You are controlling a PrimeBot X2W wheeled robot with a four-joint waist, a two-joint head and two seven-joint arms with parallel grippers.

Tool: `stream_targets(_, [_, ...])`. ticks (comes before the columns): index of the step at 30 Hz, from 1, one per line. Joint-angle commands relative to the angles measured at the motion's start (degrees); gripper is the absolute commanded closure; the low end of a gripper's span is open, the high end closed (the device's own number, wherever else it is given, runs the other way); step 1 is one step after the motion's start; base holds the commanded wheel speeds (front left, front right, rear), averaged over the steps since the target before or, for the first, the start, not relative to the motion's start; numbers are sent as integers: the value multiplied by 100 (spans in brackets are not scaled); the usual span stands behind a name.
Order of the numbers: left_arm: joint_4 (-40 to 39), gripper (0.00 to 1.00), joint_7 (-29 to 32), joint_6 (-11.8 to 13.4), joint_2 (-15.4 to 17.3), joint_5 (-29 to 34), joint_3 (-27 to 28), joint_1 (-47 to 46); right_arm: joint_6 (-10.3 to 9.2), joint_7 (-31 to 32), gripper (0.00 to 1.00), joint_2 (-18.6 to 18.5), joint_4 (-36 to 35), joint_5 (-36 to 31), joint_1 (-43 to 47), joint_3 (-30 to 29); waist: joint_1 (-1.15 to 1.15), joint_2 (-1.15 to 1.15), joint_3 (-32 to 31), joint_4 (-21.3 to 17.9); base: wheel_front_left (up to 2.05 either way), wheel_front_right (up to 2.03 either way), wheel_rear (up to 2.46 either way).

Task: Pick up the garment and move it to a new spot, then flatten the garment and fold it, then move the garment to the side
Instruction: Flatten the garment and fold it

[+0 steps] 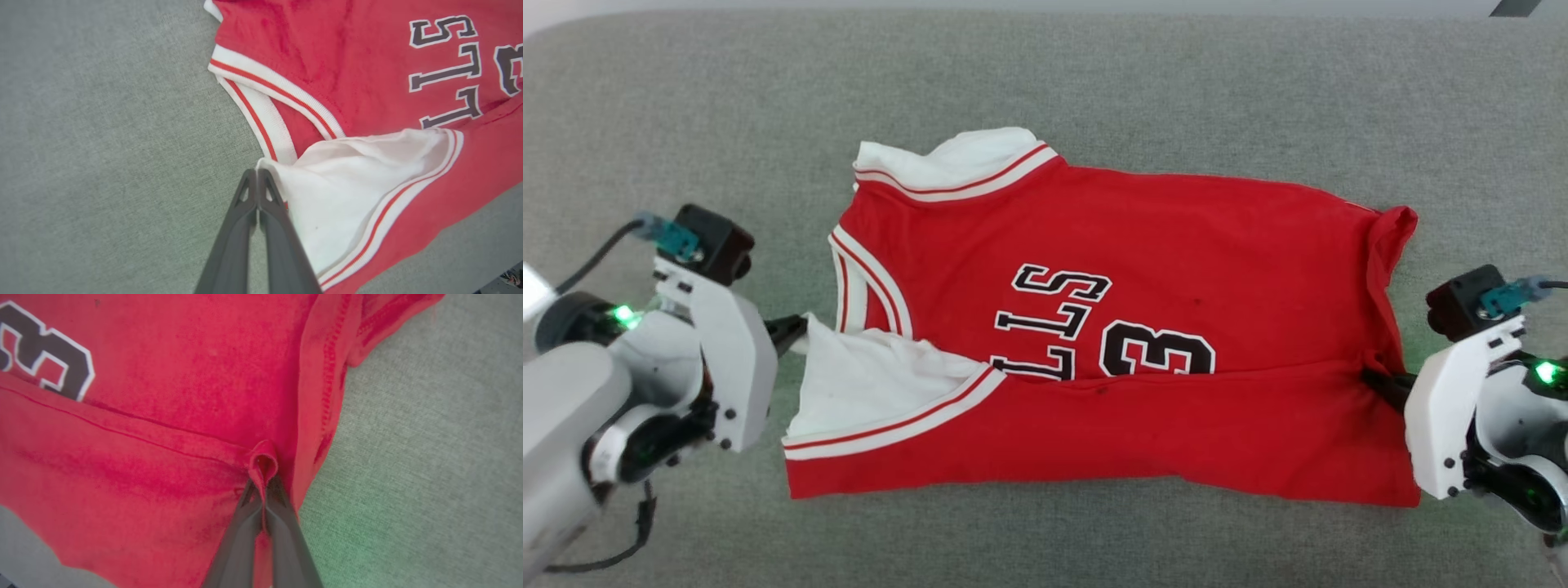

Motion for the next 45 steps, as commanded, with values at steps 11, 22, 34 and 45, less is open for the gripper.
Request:
stream_targets(11, [1616,60,331,-423,-896,-392,-106,-93,-10,-274,43,52,798,136,-508,540,0,0,-22,9,0,0,0])
stream_targets(22, [1482,0,390,-169,-785,-690,92,-47,-9,-736,0,-65,422,184,-277,227,0,0,-395,58,0,0,0])
stream_targets(34, [257,0,867,710,-208,-1409,202,498,-9,-2227,0,473,-180,-642,566,-967,0,0,-776,43,0,0,0])
stream_targets(45, [-197,0,1294,1359,-88,-1831,31,967,-9,-2920,0,1246,-793,-1358,1259,-1770,0,0,-905,-167,0,0,0])
